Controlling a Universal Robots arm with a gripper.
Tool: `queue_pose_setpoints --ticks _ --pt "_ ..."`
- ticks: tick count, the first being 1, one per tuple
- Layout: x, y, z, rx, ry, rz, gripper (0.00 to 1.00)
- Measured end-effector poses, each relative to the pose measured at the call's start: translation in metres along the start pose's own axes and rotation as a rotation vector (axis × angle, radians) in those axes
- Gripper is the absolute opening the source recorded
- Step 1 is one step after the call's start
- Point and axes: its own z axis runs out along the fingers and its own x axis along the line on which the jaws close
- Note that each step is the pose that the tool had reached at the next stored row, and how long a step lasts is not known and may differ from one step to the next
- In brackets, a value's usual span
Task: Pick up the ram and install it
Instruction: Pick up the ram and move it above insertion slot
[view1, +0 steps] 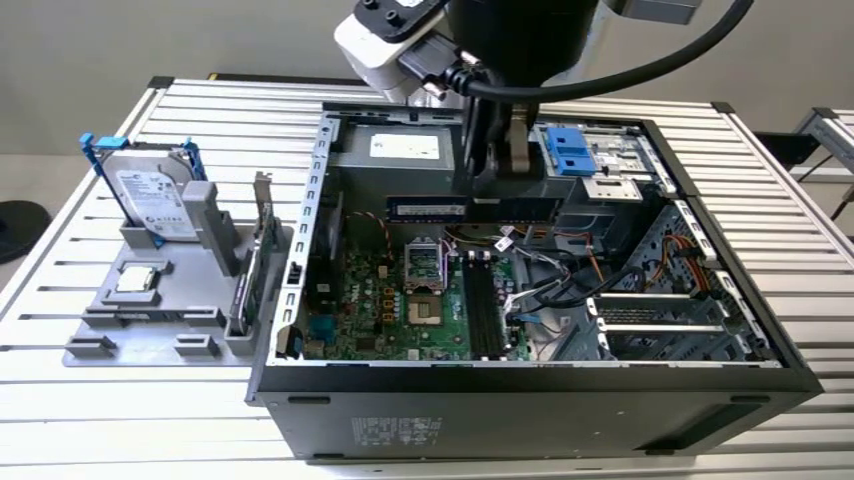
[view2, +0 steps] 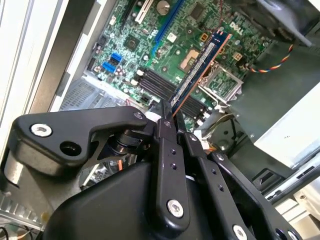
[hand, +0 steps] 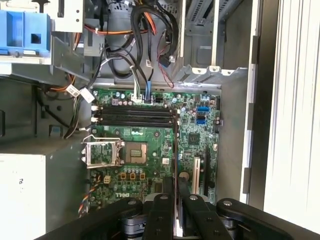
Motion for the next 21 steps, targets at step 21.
queue_pose_setpoints --ticks 21 --pt "0.0003 0.0322 0.0006 0.0001 -0.0088 0.000 0.00"
